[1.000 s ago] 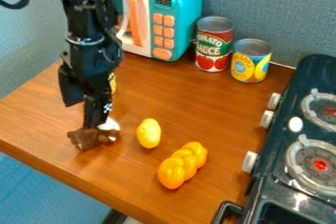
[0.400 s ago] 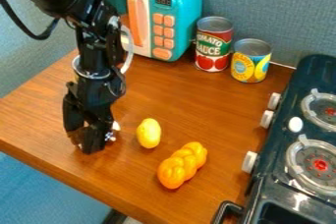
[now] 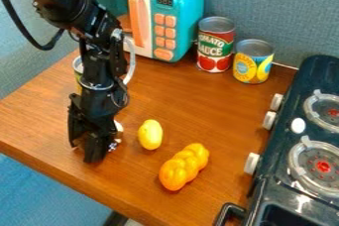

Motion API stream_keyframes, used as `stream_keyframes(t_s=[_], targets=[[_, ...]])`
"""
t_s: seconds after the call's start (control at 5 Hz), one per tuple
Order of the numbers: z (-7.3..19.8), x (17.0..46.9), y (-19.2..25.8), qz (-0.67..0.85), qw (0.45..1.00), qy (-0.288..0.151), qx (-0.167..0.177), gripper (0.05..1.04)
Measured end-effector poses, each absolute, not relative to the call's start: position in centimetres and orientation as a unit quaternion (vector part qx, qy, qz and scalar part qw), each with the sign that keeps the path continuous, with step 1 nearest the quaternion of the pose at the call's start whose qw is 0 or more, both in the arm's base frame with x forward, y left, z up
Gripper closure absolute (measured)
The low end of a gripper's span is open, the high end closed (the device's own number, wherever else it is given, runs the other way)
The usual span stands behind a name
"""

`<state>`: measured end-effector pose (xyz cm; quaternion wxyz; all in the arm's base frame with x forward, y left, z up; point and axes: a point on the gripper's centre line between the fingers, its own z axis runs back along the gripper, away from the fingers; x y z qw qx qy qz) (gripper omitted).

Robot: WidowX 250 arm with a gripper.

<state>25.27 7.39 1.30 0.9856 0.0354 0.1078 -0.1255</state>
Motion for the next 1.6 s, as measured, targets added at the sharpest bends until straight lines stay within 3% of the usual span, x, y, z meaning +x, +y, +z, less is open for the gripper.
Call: stream_keyframes(t_s=[0.2, 0.4, 0.8, 1.2, 1.6], targets=[[1.8, 25.1, 7.4, -0.102, 0.99, 0.088, 0.027, 0.663], [5.3, 25.1, 7.7, -0.071, 0.996, 0.051, 0.033, 0.819], [13.9, 30.2, 4.4, -0.026, 0.995, -0.094, 0.001, 0.915], [11.8, 37.7, -0.8, -0.125, 0.986, -0.109, 0.003, 0.915], [8.8, 40.5, -4.7, -0.191, 0.979, -0.076, 0.005, 0.915]])
